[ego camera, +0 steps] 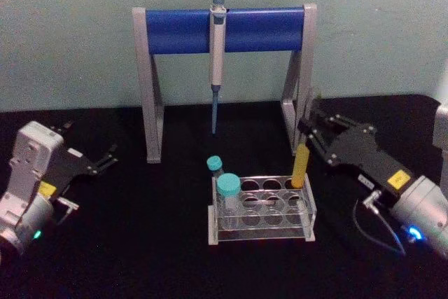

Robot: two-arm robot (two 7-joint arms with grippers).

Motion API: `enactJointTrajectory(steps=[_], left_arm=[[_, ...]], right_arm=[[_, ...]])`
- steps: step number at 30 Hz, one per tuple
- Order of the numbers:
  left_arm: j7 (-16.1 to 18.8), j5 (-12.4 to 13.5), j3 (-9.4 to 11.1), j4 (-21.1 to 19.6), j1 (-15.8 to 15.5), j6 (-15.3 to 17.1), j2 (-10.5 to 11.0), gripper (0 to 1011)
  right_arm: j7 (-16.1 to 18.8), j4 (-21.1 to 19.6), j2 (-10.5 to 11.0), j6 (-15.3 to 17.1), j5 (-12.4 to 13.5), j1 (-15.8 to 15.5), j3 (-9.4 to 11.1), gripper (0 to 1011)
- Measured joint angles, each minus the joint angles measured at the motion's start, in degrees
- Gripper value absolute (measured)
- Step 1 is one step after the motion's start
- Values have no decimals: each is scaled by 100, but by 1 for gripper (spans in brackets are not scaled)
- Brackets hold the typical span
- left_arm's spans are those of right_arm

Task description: Pick up the test tube from the test tube rack, shake it, then place it back into the test tube rack.

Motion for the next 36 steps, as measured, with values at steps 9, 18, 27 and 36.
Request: enactJointTrajectory(steps=[9, 18, 27, 36], left_arm=[[0, 0, 0, 0, 0, 0, 0, 1001], [0, 0, 0, 0, 0, 0, 0, 1001], [0, 0, 0, 0, 0, 0, 0, 1001], [0, 0, 0, 0, 0, 0, 0, 1001]], right_arm=[[253, -89, -4, 57, 144, -72, -238, 227], [409, 340, -219, -28, 191, 424, -547, 227], [336, 841, -423, -112, 89, 929, -659, 227], [175, 1047, -452, -113, -18, 1071, -570, 227]])
